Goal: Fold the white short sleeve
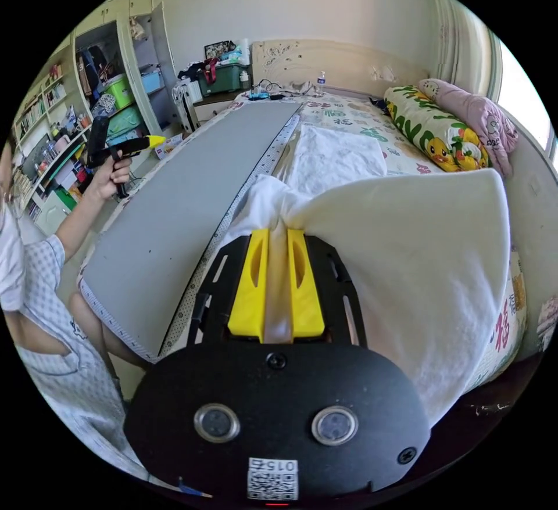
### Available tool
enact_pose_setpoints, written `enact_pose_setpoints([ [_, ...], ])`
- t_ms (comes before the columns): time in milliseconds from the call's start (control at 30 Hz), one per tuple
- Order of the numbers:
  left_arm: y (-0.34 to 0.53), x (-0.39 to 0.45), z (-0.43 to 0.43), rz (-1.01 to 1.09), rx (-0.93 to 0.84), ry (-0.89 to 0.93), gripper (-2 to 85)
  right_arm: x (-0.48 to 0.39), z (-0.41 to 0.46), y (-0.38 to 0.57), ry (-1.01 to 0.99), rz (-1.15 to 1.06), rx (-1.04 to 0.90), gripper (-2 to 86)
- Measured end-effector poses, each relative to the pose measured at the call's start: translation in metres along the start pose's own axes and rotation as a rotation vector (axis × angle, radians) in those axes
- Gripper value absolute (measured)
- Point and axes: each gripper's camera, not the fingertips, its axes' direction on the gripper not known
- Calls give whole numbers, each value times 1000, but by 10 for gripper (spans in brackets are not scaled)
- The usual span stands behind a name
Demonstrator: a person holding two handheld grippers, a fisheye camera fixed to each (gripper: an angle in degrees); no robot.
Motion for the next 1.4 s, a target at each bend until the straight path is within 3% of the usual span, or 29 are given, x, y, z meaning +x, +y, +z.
enact_pose_setpoints([
  [133, 4, -20, -21, -68, -26, -42, 37, 9, 11, 14, -51, 46, 7, 53],
  [300, -17, -13, -64, -238, -202, -85, 40, -29, 41, 19, 138, -30, -91, 51],
  [567, -128, 70, -158, -326, -289, -92, 46, 6, 74, -9, -49, 172, -394, 49],
  [667, -147, 96, -186, -342, -299, -50, 52, -10, 52, -12, -37, 155, -377, 50],
  [833, -143, 113, -191, -389, -316, -109, 58, -22, 17, 27, -100, 338, -267, 74],
  [967, -162, 98, -134, -398, -361, -86, 66, 29, 10, 35, -163, 404, -59, 78],
  [1067, -185, 80, -64, -375, -379, -112, 72, 105, 51, 9, -176, 390, 70, 76],
  [1200, -213, 27, 49, -465, -307, -163, 99, 217, 198, -47, -228, 358, -41, 80],
  [1400, -258, -65, 197, -532, -248, -202, 116, 304, 390, -126, -303, 264, -114, 93],
])
